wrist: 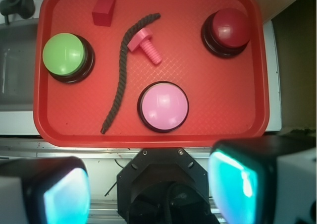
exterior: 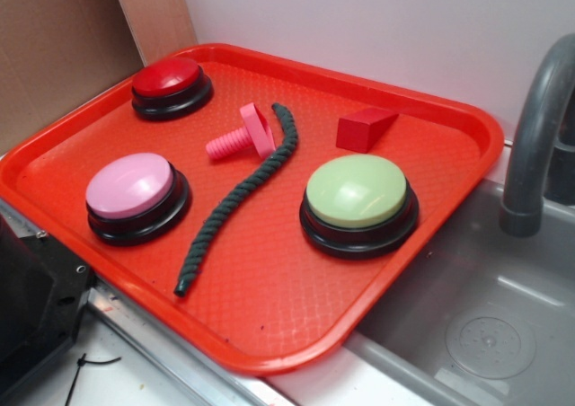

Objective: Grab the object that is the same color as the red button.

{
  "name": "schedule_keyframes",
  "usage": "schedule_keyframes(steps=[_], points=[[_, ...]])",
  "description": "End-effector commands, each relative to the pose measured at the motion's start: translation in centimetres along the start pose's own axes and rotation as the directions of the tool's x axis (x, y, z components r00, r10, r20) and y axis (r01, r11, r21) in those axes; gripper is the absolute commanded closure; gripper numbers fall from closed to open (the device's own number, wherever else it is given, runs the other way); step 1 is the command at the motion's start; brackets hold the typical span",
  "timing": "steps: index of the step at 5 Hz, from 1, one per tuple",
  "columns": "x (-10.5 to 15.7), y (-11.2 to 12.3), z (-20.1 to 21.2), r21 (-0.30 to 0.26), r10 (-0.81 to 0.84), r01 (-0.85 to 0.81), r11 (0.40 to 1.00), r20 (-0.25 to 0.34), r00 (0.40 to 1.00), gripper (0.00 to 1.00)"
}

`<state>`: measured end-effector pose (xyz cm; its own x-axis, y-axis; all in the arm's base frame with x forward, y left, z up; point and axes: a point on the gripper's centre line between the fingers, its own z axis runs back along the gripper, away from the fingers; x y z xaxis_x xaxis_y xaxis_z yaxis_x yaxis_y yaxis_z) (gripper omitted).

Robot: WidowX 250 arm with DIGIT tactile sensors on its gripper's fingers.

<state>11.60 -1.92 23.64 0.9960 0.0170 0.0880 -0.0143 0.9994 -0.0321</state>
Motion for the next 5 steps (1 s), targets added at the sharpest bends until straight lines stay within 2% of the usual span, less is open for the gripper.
schedule_keyframes(steps=[1, 4, 5], points=[[0.0, 0.0, 0.0, 0.000, 0.000, 0.000, 1.000, 0.000, 1.000, 0.00], [7.2, -0.8, -4.1, 0.024, 0.148, -0.152, 0.988, 0.109, 0.983, 0.00], [10.1, -2.3, -6.3, -0.016, 0.221, -0.223, 0.975, 0.197, 0.955, 0.00]])
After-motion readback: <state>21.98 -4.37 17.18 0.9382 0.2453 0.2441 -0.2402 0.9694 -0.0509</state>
